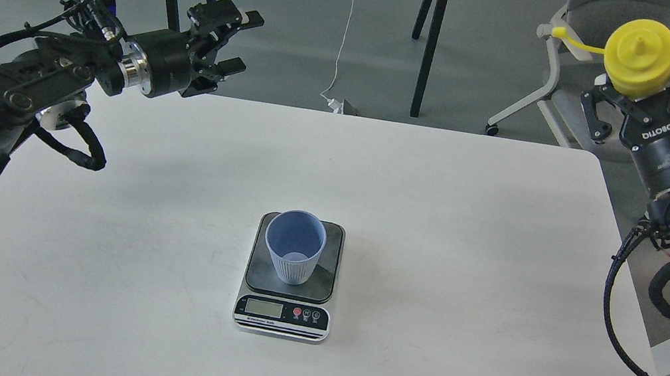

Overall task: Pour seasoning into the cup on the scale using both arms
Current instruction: 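Turn the bottle upright and carry it back toward its spot, then lower the yellow bottle onto the table with the right gripper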

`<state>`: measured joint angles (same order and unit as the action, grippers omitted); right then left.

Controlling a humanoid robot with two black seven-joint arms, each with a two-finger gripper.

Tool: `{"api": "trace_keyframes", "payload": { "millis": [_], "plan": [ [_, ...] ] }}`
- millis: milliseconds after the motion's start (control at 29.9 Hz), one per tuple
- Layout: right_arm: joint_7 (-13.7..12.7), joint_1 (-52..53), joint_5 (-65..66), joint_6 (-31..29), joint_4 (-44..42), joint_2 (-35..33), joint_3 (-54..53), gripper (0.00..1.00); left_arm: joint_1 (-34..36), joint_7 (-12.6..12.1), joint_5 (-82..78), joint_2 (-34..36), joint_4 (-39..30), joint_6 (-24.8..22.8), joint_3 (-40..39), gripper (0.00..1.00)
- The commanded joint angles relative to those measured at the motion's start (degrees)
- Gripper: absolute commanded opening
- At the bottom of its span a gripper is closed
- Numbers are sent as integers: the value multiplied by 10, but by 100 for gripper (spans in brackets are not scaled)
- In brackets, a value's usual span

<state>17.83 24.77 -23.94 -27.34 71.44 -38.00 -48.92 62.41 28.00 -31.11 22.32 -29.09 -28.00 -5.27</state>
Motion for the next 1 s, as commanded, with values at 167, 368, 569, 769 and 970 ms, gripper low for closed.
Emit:
{"api": "trace_keyframes", "payload": {
  "millis": [167, 368, 569, 769, 970],
  "plan": [
    [-8, -182, -83, -7, 29, 42, -1, 2, -1, 0, -1, 0, 0, 0, 1, 99],
    [-7, -208, -80, -7, 29, 71, 22, 2, -4, 0, -1, -3, 0, 0, 0, 99],
    [-9, -224, -67, -7, 27, 92, 24, 2, -9, 0, -1, -3, 0, 0, 0, 99],
    [-20, -227, -52, -7, 28, 125, 46, 2, -12, 0, -1, -2, 0, 0, 0, 99],
    [-21, -227, -25, -7, 27, 137, 47, 2, -11, 0, -1, -1, 0, 0, 0, 99]
  ]
}}
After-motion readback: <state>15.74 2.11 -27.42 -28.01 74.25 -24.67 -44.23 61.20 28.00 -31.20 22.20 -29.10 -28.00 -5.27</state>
